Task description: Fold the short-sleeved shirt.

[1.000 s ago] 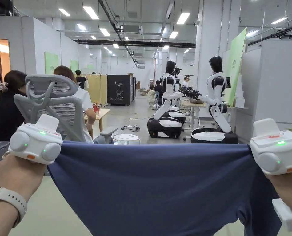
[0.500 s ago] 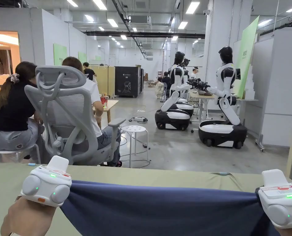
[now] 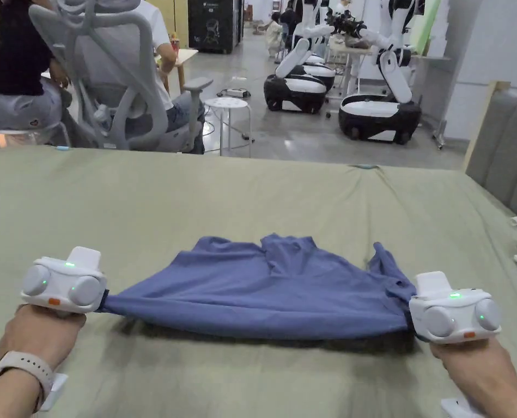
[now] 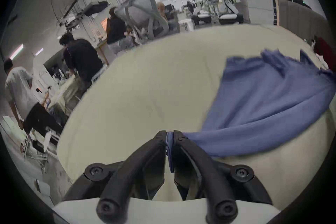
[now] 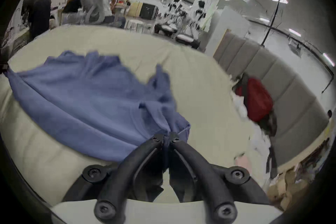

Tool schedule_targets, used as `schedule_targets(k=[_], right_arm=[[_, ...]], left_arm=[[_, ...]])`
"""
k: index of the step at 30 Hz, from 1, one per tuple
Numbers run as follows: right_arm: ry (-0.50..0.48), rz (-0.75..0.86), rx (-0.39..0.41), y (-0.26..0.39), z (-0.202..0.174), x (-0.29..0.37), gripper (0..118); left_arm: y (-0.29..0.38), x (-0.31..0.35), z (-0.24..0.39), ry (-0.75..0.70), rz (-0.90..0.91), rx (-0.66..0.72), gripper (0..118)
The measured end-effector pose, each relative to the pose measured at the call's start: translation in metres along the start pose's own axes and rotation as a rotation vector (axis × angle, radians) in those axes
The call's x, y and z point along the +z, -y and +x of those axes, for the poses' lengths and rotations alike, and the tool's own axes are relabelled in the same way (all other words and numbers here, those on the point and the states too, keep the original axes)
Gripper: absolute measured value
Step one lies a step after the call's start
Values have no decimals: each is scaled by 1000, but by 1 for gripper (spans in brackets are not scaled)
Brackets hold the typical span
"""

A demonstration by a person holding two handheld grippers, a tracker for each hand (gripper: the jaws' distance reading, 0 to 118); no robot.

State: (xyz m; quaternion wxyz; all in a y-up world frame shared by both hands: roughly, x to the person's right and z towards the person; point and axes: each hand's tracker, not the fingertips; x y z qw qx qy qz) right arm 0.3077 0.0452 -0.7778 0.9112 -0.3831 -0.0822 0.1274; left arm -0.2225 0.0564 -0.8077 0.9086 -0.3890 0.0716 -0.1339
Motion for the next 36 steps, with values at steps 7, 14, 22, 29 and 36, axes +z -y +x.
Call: schedule_targets(k=[7,14,22,29,36], right_arm=[[-44,4,-94,21,-5,12,96],[-182,249,-204,-14,-27,89,100],[-309,270,-116,-24,-66,101,0],[-320,216,-111,-32,-80,64,0],[-380,158,-71,-41,-108,29,0]], left_arm=[[41,21,2,34,55,171,79],[26,110,35,262,295,267,102],[16,83,68,329,220,142,0],[-15,25,-17,265,51,279,0],[-17,-26,-63,233,-79,353,101]])
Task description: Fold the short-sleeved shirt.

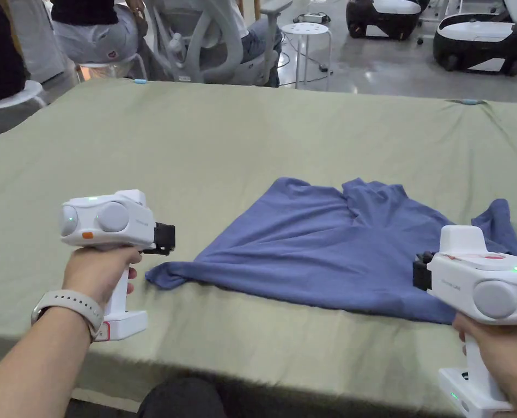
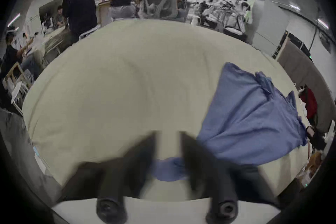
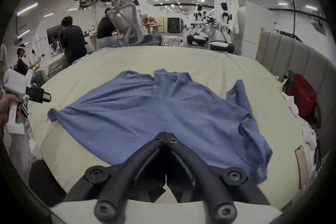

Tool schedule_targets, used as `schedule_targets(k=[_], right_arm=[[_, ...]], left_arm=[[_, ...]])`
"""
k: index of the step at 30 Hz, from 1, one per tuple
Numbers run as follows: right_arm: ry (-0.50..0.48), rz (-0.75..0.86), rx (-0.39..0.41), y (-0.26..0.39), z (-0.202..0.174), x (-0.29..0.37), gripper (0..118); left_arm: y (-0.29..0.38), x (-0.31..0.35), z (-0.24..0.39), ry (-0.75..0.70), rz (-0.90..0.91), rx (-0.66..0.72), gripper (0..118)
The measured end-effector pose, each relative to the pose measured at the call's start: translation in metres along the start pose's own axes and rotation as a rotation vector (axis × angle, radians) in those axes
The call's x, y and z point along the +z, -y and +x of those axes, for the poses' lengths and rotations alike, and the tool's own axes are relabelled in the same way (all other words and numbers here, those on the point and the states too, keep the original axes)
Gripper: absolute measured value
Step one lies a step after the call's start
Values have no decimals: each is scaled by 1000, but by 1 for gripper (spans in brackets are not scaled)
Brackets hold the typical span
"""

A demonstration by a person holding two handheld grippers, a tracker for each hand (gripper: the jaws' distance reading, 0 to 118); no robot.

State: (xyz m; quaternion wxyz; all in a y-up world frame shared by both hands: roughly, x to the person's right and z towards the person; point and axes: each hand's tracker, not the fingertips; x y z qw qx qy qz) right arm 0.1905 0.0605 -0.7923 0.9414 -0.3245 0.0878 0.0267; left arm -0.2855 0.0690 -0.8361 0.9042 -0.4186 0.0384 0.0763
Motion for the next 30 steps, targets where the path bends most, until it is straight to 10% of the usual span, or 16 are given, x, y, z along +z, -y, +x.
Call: schedule_targets(k=[1,6,11,21,22,23,24,25,30], right_arm=[[-4,-4,3,-2,-1,-5,0],[-19,-16,-1,-13,4,-20,0],[-2,-25,17,-28,21,-34,0],[123,-60,19,-101,124,-127,5],[85,-29,33,-106,130,-143,27],[109,-49,28,-110,133,-157,79],[115,-119,24,-114,135,-175,108],[98,-166,18,-114,137,-189,117],[115,-224,27,-104,138,-244,83]], left_arm=[[3,-6,-2,23,-42,-3,113],[22,-27,2,23,-99,-45,47],[34,-36,23,61,-119,-107,4],[17,21,43,35,56,-220,4],[17,21,42,37,57,-210,4],[17,19,40,36,55,-200,4],[16,14,40,33,48,-194,4],[16,11,38,27,44,-183,4],[16,-2,34,6,19,-156,4]])
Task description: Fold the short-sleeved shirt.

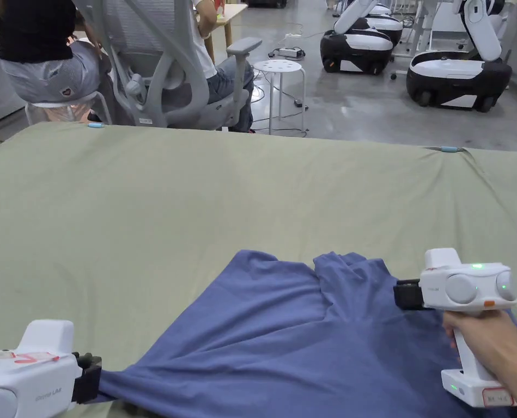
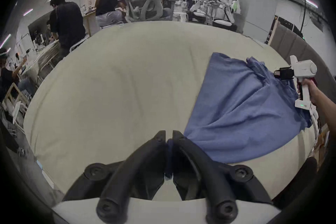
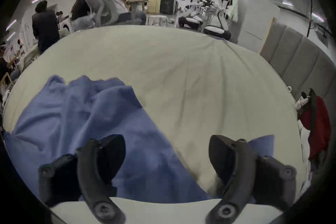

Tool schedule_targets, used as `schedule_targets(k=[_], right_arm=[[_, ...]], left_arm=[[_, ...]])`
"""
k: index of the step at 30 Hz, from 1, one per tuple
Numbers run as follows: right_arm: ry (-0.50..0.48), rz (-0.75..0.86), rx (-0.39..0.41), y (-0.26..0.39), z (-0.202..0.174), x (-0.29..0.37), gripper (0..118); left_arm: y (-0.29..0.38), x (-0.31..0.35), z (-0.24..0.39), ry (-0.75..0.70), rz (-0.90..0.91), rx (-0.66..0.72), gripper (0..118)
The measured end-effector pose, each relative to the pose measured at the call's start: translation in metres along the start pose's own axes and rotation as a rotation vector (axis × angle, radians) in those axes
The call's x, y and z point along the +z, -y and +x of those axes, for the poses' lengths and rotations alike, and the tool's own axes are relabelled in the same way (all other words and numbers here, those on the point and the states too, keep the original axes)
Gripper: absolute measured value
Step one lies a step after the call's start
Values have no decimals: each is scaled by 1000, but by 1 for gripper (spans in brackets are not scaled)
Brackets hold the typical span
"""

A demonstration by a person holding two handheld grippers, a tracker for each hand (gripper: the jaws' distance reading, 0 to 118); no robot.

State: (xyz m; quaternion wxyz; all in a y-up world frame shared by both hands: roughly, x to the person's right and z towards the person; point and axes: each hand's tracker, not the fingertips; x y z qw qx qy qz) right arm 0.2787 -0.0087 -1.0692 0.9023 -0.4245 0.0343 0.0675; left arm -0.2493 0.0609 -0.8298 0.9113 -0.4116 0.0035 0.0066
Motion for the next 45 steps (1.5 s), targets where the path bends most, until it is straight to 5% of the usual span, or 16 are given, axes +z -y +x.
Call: schedule_targets(k=[2,3,4,16,19,22,36,40,45], right_arm=[[-50,-77,-21,11,0,-9,64],[-38,-2,-66,13,2,1,40],[-28,-1,-72,10,2,8,0],[11,251,12,27,-40,183,2],[-10,257,84,42,-46,210,2],[70,264,127,47,-45,222,2],[308,645,22,-151,37,349,2],[308,740,-45,-203,56,382,2],[343,838,-39,-243,56,417,2]], left_arm=[[0,-3,2,-3,-8,4,4],[1,-4,3,-6,-13,3,4],[2,-5,3,-10,-14,1,4],[5,3,11,-33,19,-20,4],[1,2,12,-29,27,-24,4],[-20,4,14,-46,79,-13,3],[-282,81,65,-190,497,-99,3],[-347,104,80,-253,581,-148,3],[-411,134,87,-286,673,-123,3]])
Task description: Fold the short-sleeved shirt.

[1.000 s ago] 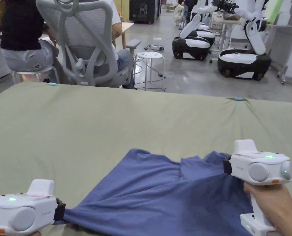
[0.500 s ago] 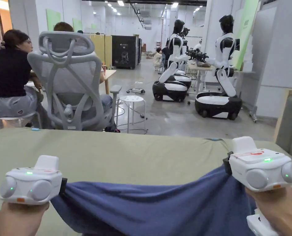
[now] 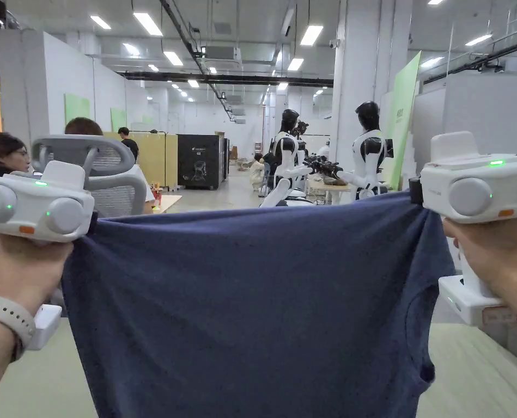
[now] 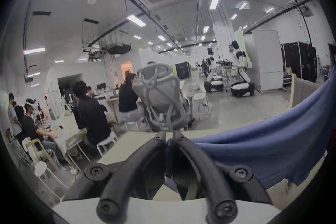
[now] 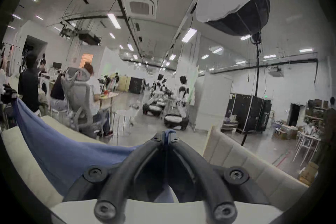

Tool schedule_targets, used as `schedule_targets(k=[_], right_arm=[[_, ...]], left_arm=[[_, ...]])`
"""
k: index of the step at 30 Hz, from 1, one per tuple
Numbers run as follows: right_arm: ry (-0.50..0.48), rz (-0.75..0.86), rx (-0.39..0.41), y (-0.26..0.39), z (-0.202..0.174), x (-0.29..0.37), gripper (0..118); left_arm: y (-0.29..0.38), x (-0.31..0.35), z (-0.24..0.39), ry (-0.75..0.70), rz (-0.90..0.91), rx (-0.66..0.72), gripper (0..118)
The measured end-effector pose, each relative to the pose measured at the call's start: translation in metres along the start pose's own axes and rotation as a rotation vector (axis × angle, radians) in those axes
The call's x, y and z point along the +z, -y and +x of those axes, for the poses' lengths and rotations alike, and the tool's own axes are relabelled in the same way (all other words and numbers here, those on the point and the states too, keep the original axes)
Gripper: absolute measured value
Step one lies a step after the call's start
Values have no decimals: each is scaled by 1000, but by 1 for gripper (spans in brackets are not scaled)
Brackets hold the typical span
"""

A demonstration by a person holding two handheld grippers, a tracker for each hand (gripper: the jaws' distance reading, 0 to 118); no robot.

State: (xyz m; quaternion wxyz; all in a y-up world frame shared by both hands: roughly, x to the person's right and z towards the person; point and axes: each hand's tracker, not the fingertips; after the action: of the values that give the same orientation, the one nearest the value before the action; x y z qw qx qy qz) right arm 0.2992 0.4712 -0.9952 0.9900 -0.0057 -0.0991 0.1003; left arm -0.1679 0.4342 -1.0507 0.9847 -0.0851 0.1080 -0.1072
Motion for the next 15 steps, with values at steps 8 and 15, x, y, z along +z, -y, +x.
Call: schedule_targets(k=[8,15], right_arm=[[-10,46,-20,-11,-7,-13,2],[-24,-88,-12,84,-32,-37,2]], left_arm=[[-19,-18,-16,-30,48,-12,3],[80,-47,2,-11,-86,3,3]])
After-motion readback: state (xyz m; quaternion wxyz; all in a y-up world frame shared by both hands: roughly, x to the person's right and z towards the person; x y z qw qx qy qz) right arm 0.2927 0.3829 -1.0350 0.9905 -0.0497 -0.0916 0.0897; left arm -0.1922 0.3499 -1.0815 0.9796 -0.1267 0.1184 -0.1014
